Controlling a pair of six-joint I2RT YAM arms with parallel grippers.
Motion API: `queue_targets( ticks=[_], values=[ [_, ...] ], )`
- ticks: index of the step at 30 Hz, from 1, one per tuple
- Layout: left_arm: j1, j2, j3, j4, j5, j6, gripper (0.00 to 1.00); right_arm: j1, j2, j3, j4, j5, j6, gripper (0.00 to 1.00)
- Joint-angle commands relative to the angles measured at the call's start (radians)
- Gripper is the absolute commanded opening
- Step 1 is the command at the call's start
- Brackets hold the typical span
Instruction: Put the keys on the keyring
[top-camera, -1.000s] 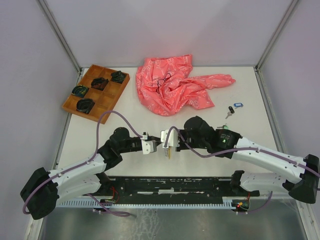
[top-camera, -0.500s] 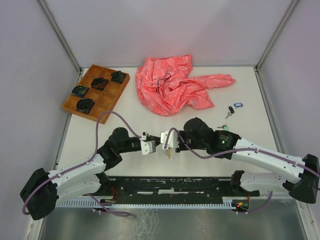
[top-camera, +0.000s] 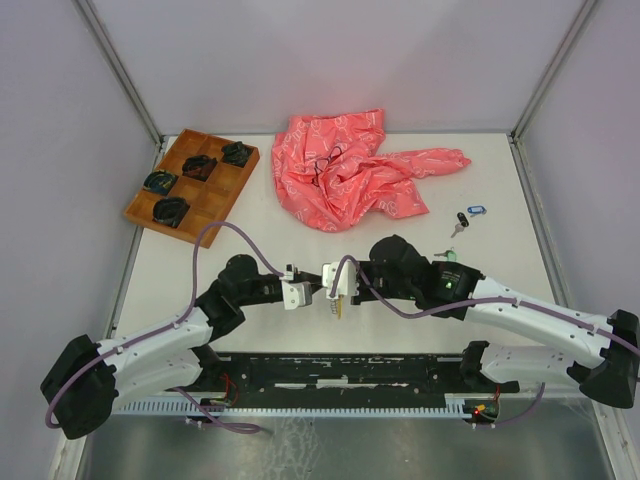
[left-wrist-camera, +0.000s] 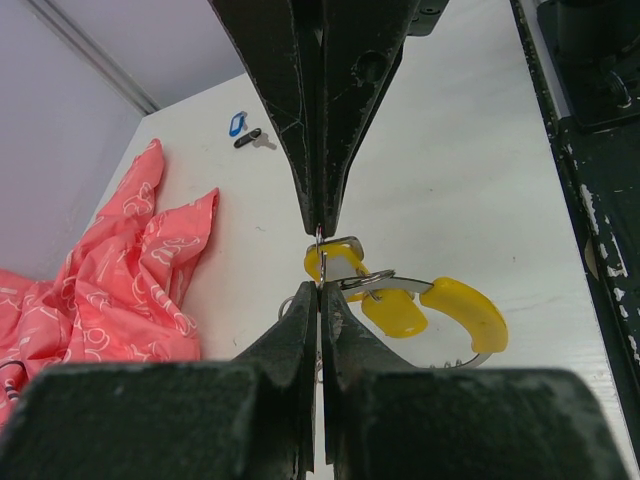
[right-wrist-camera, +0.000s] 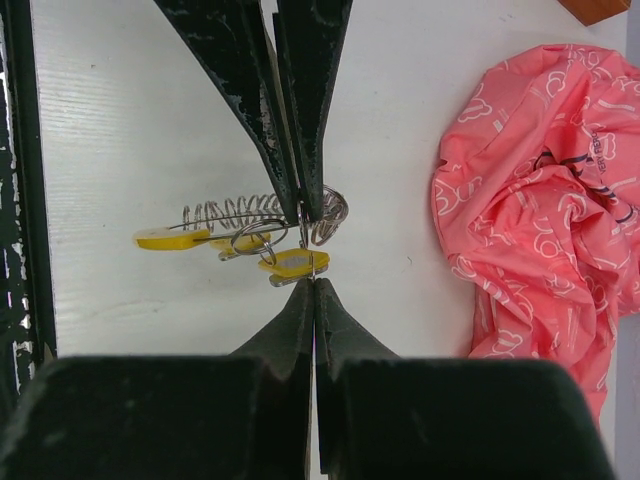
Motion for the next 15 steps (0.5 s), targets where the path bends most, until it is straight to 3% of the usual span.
queue_targets(
  ticks=[1,15],
  values=[
    [-0.002,0.000,0.041,0.075,0.012,-0.001,0.03,0.010,-0.024,0.005,0.046,-0.021,-0.001,0.01],
    [-0.003,-0.005,0.042,0.071,0.012,-0.003,0.03,0.010,-0.022,0.012,0.043,-0.034,0.007,0.01]
  ],
)
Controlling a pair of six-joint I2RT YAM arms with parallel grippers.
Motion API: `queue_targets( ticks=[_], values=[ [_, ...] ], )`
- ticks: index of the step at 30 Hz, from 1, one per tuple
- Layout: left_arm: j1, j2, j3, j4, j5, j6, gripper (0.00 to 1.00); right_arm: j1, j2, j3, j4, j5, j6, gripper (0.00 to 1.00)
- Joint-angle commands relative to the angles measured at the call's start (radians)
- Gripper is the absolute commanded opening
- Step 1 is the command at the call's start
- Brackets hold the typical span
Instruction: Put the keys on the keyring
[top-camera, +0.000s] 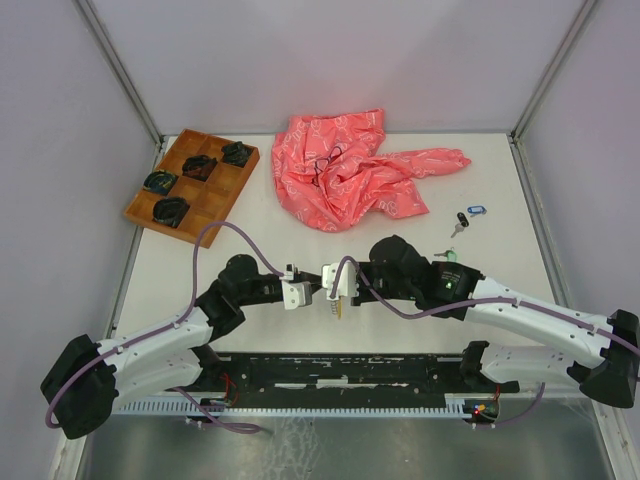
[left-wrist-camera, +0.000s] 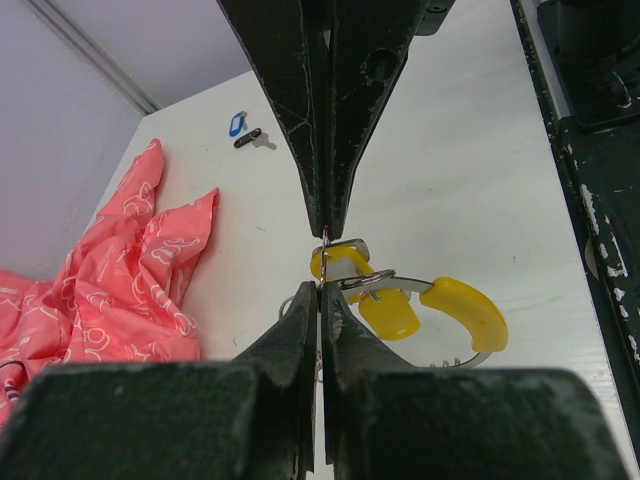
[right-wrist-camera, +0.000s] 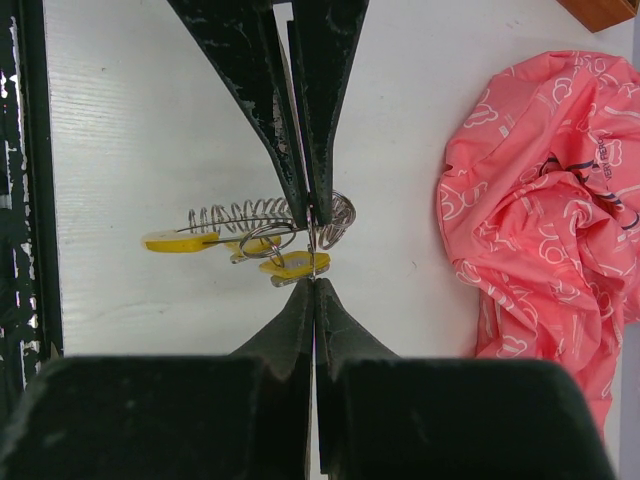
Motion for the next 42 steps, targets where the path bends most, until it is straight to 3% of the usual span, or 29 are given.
queue_targets(
  ticks=[1,42],
  values=[
    [-0.003,-0.008,0.043,0.071,0.013,-0.004,0.03,0.006,-0.022,0.013,0.046,-0.022,0.008,0.01],
    [-0.002,0.021,0.063,0.071,0.093,-0.036,0.03,0.025,-0.015,0.004,0.142,-0.099,0.027,0.00]
  ],
)
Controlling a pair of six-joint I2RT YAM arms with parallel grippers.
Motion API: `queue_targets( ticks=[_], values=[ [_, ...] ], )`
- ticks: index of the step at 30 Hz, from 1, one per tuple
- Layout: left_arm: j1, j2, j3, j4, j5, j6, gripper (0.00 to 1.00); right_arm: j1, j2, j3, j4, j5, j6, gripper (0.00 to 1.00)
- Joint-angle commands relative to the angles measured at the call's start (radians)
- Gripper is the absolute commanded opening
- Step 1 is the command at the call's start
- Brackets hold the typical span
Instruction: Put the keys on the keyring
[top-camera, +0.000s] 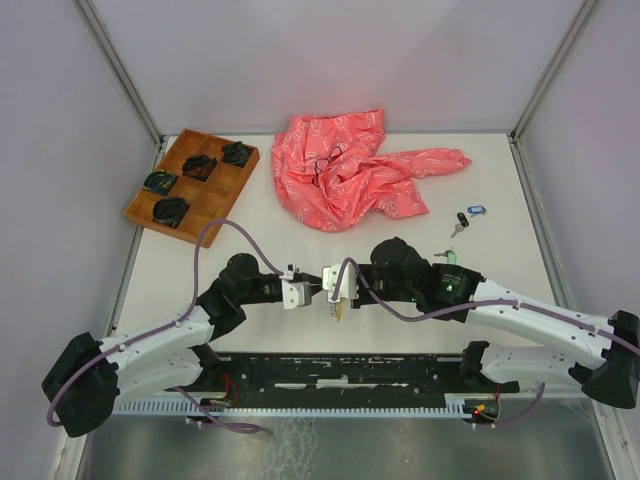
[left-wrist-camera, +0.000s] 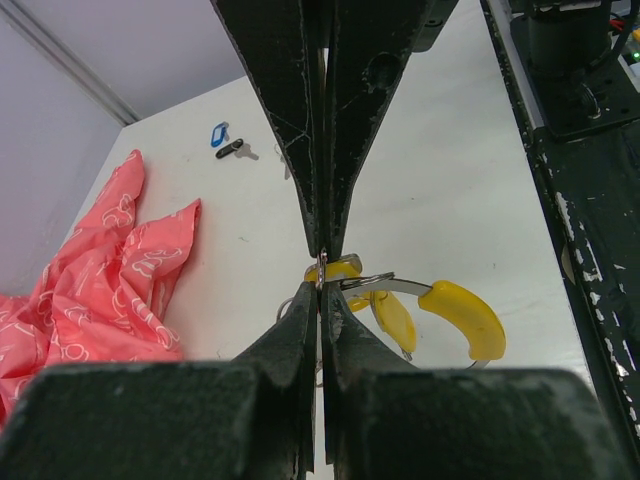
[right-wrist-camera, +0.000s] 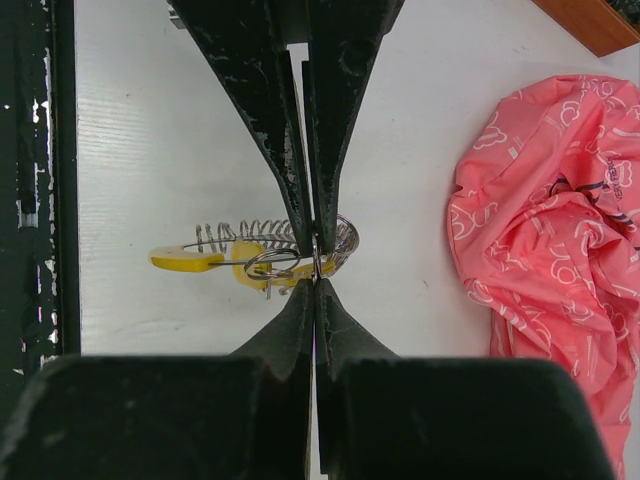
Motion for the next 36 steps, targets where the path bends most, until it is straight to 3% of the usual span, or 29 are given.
queue_targets(
  ticks=[1,7,19,36],
  values=[
    [-0.004,0.005,0.059,0.052,0.037,-0.015,0.03,0.012,-0.006,0.026,0.098,-0.062,0.003,0.00],
    [-0.004,-0.012,0.060,0.011,-0.032,-0.033,0.03,0.013,-0.009,0.037,0.074,-0.052,0.014,0.01],
    [-0.005,-0.033,0.017,0.078,-0.037,-0.068,0.03,0.011,-0.048,0.012,0.037,0.014,0.046,0.30],
    [-0.005,-0.076,-0.002,0.090,0.006,-0.093,0.03,-0.029,-0.117,-0.096,0.162,-0.002,0.091,0.28]
  ],
)
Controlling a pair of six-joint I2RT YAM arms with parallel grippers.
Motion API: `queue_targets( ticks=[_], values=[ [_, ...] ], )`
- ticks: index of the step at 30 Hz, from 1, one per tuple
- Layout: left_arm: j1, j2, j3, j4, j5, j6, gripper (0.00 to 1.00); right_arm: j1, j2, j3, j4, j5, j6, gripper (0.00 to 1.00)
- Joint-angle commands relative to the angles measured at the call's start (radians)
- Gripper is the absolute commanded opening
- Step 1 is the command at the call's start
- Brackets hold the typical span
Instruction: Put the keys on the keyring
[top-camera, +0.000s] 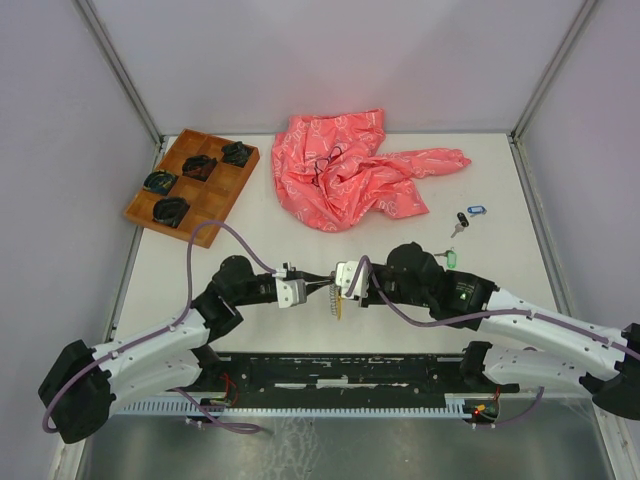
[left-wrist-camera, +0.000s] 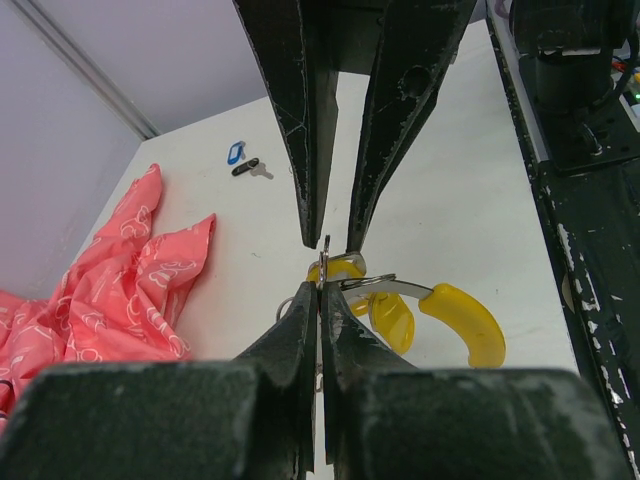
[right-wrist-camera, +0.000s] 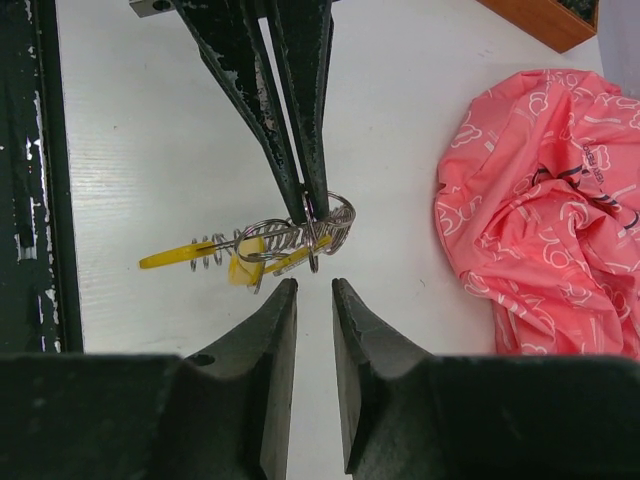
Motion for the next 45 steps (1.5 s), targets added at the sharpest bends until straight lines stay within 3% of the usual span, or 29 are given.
queue_targets(
  ticks=[1,13,25,45],
  values=[
    [-0.003,-0.025,-0.002,0.075,0.027,-0.034,0.03,-0.009,-0.012,-0.002,0.079,-0.019,0.027,0.28],
    [-0.002,-0.006,0.006,0.075,0.033,-0.033,0.03,-0.012,-0.009,0.004,0.092,-0.049,0.031,0.21],
    [-0.003,0.010,0.019,0.053,0.037,-0.033,0.03,-0.013,0.009,0.038,0.077,-0.080,0.033,0.01],
    [-0.004,0.038,0.089,-0.107,0.001,-0.028,0.03,-0.013,0.037,0.097,0.038,-0.088,-0.004,0.01]
  ],
)
